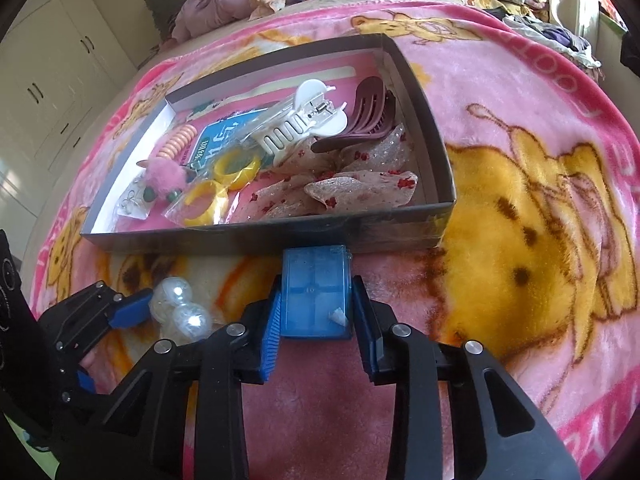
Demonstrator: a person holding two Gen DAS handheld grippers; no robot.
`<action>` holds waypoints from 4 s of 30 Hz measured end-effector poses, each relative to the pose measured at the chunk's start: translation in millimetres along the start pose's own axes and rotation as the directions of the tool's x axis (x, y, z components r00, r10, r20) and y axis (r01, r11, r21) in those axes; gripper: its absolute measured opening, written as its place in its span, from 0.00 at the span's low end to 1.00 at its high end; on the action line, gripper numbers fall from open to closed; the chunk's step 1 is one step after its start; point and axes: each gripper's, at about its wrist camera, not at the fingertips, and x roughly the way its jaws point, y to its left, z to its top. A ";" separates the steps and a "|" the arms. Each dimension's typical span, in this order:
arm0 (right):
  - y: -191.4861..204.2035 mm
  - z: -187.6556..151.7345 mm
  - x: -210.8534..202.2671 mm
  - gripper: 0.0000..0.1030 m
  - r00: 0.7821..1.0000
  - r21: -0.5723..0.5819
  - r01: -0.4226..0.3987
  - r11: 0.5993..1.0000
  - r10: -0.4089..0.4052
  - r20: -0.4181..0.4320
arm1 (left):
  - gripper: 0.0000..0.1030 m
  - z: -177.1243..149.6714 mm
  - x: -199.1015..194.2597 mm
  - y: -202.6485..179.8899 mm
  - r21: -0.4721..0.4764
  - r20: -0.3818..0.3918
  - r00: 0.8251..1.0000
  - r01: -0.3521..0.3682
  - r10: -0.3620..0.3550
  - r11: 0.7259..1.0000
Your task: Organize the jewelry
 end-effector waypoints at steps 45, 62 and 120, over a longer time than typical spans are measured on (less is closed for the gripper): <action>56.3 51.7 9.2 0.30 0.985 -0.153 0.027 0.988 0.000 0.174 | 0.36 32.7 -20.9 111.4 -0.271 0.074 0.969 -0.207 0.235 0.940; 54.7 45.0 9.3 0.39 0.984 -0.150 0.034 0.988 -0.007 0.178 | 0.36 32.6 -18.9 111.7 -0.272 0.071 0.968 -0.213 0.240 0.939; 73.4 -65.0 -144.0 0.94 0.798 -0.192 0.181 0.965 -0.030 0.601 | 0.89 1.5 -139.1 23.9 -0.271 0.314 0.876 -0.288 0.367 0.919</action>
